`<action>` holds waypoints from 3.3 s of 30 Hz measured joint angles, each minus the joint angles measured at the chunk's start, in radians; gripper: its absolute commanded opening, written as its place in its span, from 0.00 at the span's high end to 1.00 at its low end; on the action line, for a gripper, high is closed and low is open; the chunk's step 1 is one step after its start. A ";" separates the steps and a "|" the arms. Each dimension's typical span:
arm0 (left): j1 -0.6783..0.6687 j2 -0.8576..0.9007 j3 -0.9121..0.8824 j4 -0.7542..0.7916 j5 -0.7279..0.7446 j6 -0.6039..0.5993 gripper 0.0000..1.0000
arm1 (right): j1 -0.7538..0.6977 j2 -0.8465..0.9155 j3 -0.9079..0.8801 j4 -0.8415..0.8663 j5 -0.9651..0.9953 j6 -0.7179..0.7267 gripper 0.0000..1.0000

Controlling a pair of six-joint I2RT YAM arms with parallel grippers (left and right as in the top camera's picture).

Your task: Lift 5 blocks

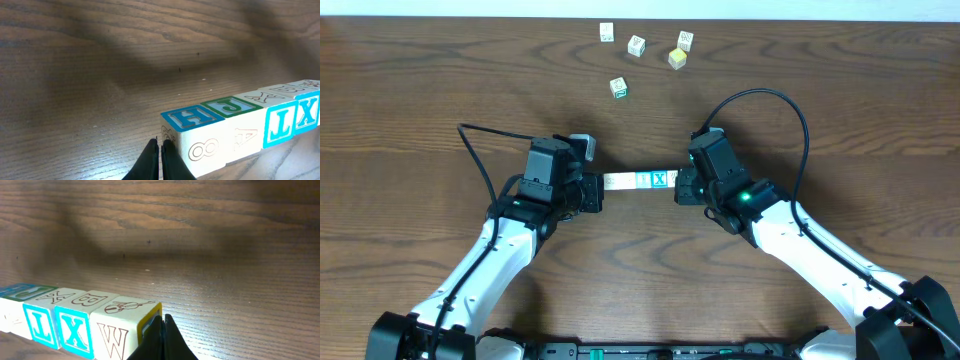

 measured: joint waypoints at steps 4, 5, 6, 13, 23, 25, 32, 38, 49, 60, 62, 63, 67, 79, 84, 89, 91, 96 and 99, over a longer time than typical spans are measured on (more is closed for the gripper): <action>0.000 -0.017 0.000 -0.001 -0.004 -0.002 0.93 | 0.000 0.000 0.005 0.000 0.001 -0.002 0.99; 0.000 -0.023 0.000 -0.001 -0.004 -0.002 0.93 | 0.000 0.000 0.005 0.000 0.002 -0.003 0.99; 0.000 -0.030 0.000 -0.001 -0.004 -0.002 0.93 | 0.000 0.000 0.006 0.000 0.003 -0.004 0.99; 0.001 -0.055 0.000 0.000 -0.004 -0.002 0.93 | 0.000 0.000 0.006 -0.003 0.004 -0.005 0.99; 0.001 -0.055 0.000 0.000 -0.006 -0.002 0.93 | 0.000 0.000 0.017 -0.009 0.006 -0.012 0.99; 0.001 -0.055 0.000 0.000 -0.006 -0.002 0.93 | 0.000 0.000 0.017 -0.013 0.006 -0.013 0.99; 0.001 -0.055 0.000 0.000 -0.005 -0.002 0.93 | 0.000 0.000 0.019 -0.019 0.006 -0.015 0.99; 0.001 -0.055 0.000 0.000 -0.003 -0.002 0.93 | 0.000 0.000 0.019 -0.021 0.006 -0.014 0.99; 0.001 -0.055 0.000 0.000 -0.004 -0.002 0.93 | 0.000 -0.005 0.023 -0.022 0.006 -0.015 0.99; 0.001 -0.055 0.000 0.000 -0.005 -0.002 0.93 | 0.000 -0.005 0.024 -0.022 0.006 -0.015 0.99; 0.001 -0.055 0.000 0.000 -0.006 -0.002 0.93 | 0.000 -0.005 0.024 -0.022 0.006 -0.015 0.99; 0.001 -0.055 0.000 0.000 -0.006 -0.002 0.93 | 0.000 -0.006 0.024 -0.022 0.006 -0.015 0.99; 0.001 -0.055 0.000 0.000 -0.006 -0.004 0.93 | 0.000 -0.006 0.024 -0.022 0.006 -0.015 0.99; 0.001 -0.101 0.000 0.000 -0.006 -0.006 0.93 | 0.000 -0.024 0.025 -0.022 0.009 -0.015 0.99; 0.001 -0.131 0.000 0.001 -0.002 -0.006 0.93 | 0.000 -0.024 0.025 -0.024 0.009 -0.015 0.99; 0.001 -0.132 0.000 0.001 0.001 -0.006 0.93 | 0.000 -0.026 0.025 -0.026 0.010 -0.015 0.99; 0.001 -0.132 0.000 0.000 0.001 -0.006 0.93 | 0.000 -0.033 0.025 -0.029 0.010 -0.015 0.99; 0.001 -0.132 0.000 0.000 0.001 -0.006 0.93 | 0.000 -0.080 0.026 -0.030 0.019 -0.015 0.99; 0.001 -0.132 0.000 -0.001 0.001 -0.011 0.93 | 0.000 -0.098 0.033 -0.031 0.021 -0.015 0.99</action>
